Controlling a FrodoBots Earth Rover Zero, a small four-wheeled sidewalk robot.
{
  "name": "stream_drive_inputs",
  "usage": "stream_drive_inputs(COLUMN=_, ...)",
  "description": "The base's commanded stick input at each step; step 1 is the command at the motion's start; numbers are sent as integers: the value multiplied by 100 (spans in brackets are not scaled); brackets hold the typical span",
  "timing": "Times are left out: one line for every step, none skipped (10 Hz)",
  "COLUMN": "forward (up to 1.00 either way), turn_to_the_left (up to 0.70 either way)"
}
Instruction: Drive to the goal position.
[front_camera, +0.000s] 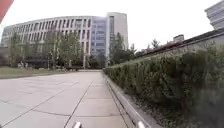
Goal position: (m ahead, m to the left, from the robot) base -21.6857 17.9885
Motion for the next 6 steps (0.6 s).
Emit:
stream_drive_inputs(forward=0, turn_to_the_left=85)
stream_drive_inputs(forward=0, turn_to_the_left=85)
stream_drive_inputs(forward=0, turn_to_the_left=84)
stream_drive_inputs(forward=0, turn_to_the_left=82)
stream_drive_inputs(forward=0, turn_to_the_left=82)
stream_drive_inputs(forward=0, turn_to_the_left=82)
